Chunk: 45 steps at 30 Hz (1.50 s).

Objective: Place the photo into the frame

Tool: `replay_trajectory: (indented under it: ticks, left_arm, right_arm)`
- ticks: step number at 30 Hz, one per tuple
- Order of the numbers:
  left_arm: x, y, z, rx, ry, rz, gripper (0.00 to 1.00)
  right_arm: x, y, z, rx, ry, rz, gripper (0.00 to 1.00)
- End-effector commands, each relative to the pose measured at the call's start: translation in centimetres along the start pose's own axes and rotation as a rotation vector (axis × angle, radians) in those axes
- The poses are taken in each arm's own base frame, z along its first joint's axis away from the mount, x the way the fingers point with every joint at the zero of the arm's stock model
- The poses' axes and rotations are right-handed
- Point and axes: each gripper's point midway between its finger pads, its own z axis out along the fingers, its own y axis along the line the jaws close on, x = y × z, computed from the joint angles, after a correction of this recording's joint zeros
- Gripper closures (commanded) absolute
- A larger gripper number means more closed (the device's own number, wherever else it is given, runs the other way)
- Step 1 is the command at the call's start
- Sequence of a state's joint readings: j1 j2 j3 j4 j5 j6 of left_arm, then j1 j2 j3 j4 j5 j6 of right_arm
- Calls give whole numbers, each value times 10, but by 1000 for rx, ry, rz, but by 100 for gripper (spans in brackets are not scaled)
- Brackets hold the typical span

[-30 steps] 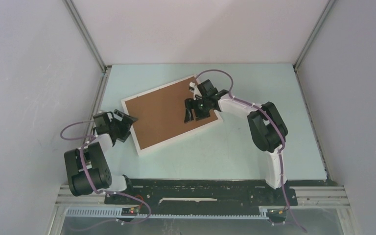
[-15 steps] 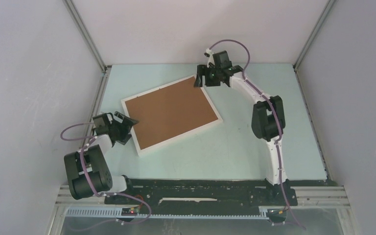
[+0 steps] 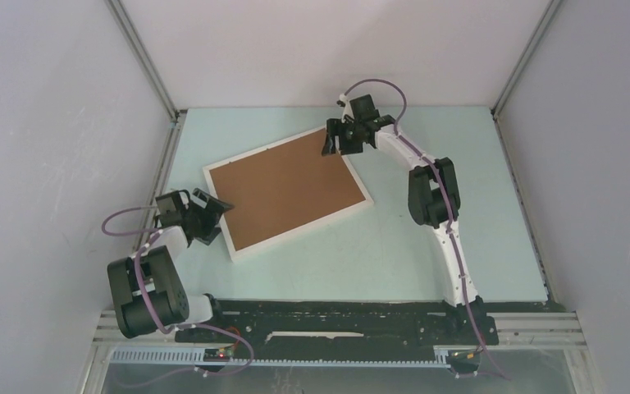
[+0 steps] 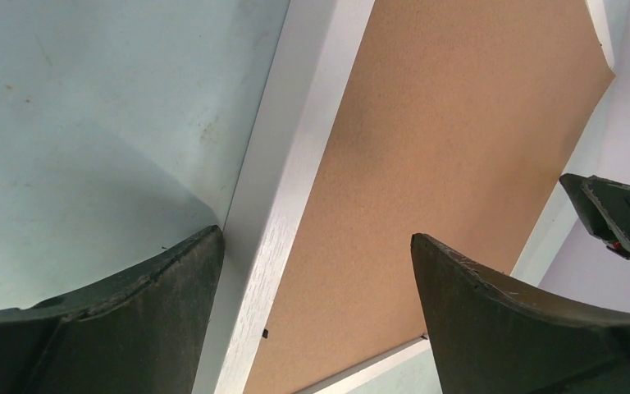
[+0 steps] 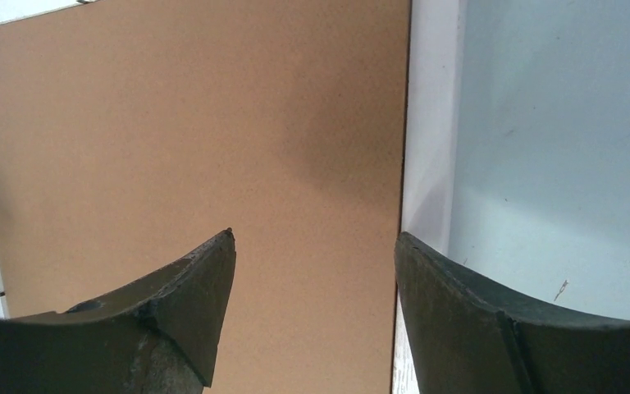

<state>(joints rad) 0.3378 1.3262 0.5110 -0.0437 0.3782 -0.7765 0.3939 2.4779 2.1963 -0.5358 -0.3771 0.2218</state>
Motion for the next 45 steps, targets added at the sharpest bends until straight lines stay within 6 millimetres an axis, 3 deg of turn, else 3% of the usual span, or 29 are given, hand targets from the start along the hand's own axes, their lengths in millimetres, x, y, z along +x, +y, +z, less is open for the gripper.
replay_trajectory:
  ticks: [1, 5, 8, 12, 15, 19, 25, 28, 34, 36, 39, 42, 45]
  left_arm:
    - [12, 9, -4, -21, 31, 18, 6]
    - [12, 9, -4, -20, 31, 17, 6]
    - [11, 8, -3, -17, 31, 14, 6]
    - [11, 0, 3, 8, 48, 8, 6]
    - [12, -10, 8, 37, 65, 4, 6]
    - [17, -20, 12, 54, 90, 7, 6]
    - [15, -29, 13, 84, 72, 14, 6]
    - [15, -29, 12, 87, 66, 20, 6]
    - [16, -28, 13, 84, 72, 21, 6]
    - [16, -28, 14, 83, 74, 19, 6]
    - [16, -29, 14, 87, 77, 18, 6]
    - [17, -29, 12, 90, 74, 17, 6]
    - [18, -28, 11, 89, 71, 20, 6]
  right_arm:
    - [3, -4, 1, -10, 12, 33, 23]
    - [16, -3, 4, -40, 36, 66, 24]
    - [26, 12, 6, -122, 60, 89, 26]
    - [44, 59, 2, -367, 112, 64, 29]
    - [44, 101, -17, -582, 93, 61, 30]
    - [48, 142, -39, -740, 108, 79, 30]
    - [55, 167, -52, -811, 130, 152, 34]
    - [62, 165, -48, -774, 143, 173, 34]
    - [63, 183, -72, -863, 125, 186, 35]
    - [68, 181, -67, -802, 128, 164, 34]
    - [73, 150, -33, -580, 150, 180, 33]
    - [96, 108, -2, -337, 209, 184, 31]
    - [118, 86, 17, -234, 265, 180, 30]
